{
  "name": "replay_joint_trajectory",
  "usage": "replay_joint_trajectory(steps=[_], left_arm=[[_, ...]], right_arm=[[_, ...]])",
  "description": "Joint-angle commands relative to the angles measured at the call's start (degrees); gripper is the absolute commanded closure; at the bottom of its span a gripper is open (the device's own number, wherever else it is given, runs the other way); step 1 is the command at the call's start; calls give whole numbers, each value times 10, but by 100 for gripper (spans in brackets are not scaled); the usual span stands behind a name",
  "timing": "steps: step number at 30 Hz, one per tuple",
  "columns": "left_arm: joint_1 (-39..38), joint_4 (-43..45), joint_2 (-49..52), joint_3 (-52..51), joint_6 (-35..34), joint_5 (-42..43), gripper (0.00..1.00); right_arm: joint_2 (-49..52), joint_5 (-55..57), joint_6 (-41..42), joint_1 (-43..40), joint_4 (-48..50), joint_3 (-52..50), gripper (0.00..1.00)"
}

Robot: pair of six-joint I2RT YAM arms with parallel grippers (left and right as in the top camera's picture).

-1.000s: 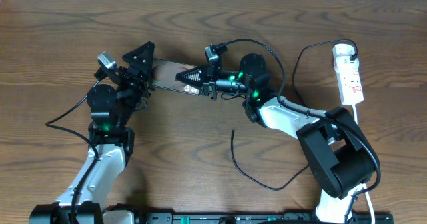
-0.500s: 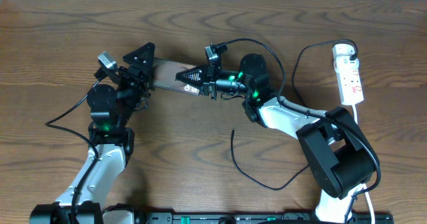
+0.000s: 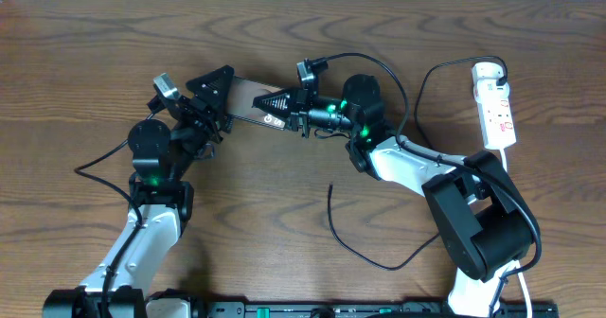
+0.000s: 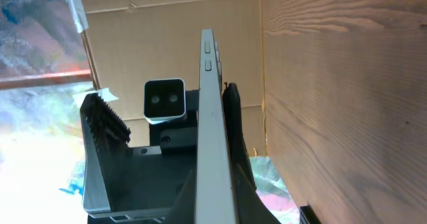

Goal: Plug charger to phone and switch on socket
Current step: 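Hold the phone horizontally between both grippers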

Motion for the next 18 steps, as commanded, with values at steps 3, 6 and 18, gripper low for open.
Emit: replay_joint_trajectory(steps=[3, 6, 18], left_arm=[[-5, 11, -7, 8, -5, 18, 28], [-5, 10, -7, 8, -5, 6, 42], [-5, 11, -7, 8, -2, -10, 69]], right_arm=[[-3, 37, -18, -1, -10, 5, 98], [-3, 34, -18, 2, -10, 5, 98], [-3, 28, -18, 16, -12, 5, 98]])
